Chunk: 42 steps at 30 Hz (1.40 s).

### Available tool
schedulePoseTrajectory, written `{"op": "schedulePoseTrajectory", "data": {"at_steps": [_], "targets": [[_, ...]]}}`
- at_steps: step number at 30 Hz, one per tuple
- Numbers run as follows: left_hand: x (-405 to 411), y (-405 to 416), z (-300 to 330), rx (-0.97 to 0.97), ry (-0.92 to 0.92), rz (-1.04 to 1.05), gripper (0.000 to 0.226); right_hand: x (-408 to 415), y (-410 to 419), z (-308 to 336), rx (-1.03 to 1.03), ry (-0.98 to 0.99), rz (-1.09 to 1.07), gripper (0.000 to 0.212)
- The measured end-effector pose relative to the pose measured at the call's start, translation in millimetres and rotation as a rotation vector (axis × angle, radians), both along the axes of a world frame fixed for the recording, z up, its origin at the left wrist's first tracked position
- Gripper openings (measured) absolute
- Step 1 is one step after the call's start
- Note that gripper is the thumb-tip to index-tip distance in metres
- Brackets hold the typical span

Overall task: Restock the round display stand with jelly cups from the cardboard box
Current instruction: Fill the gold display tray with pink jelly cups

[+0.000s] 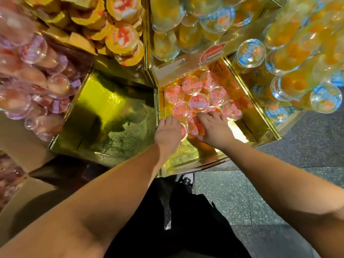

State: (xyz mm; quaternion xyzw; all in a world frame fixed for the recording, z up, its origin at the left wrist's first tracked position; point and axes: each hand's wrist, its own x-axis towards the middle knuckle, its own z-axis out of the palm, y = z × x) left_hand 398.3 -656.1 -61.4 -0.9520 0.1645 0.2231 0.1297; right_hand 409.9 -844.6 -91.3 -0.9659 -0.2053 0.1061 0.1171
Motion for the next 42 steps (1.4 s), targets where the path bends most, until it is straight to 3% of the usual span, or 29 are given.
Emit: {"op": "schedulePoseTrajectory", "data": {"at_steps": [5,10,14,18,22,25,27,29,32,34,42], "targets": [[0.2,-2.7,-9.2,-0.021,-0.047,0.077,0.039,-3.7,2.9,-8.8,-0.022,-0.037,-0.028,0.064],[-5.0,3.4,-13.2,0.056,-0.103,-0.029,0.043,-6.5,4.4,-15.8,-0.027,-0.026,-0.03,0.053],[-2.9,8.0,-17.8,0.062,-0.113,-0.066,0.06,-9.9,3.1,-18.4,-0.035,-0.043,-0.033,0.06],[-4.4,7.9,-13.7,0.084,-0.109,-0.067,0.055,-11.7,0.2,-18.6,-0.033,-0.103,-0.034,0.057],[-8.1,5.8,-8.9,0.134,-0.107,-0.061,0.04,-9.8,4.2,-12.7,-0.042,-0.032,-0.063,0.055],[-11.7,4.6,1.8,0.158,-0.052,-0.098,0.041,-7.0,8.4,0.2,-0.08,0.094,-0.086,0.06],[-14.5,6.8,17.0,0.086,-0.037,-0.094,0.045,-6.6,7.7,8.1,-0.111,0.129,-0.093,0.06],[-17.8,14.6,37.2,-0.114,-0.038,-0.016,0.044,-4.8,4.6,20.0,-0.097,0.121,-0.146,0.056],[-21.2,33.7,74.3,-0.476,-0.059,0.228,0.038,2.1,4.0,50.7,0.046,0.106,-0.23,0.045],[-21.8,53.7,97.3,-0.614,-0.081,0.393,0.036,9.2,11.3,79.8,0.168,0.105,-0.241,0.038],[-30.3,194.4,172.6,-0.788,-0.335,0.815,0.025,43.2,126.4,202.7,0.269,0.073,-0.056,0.027]]}}
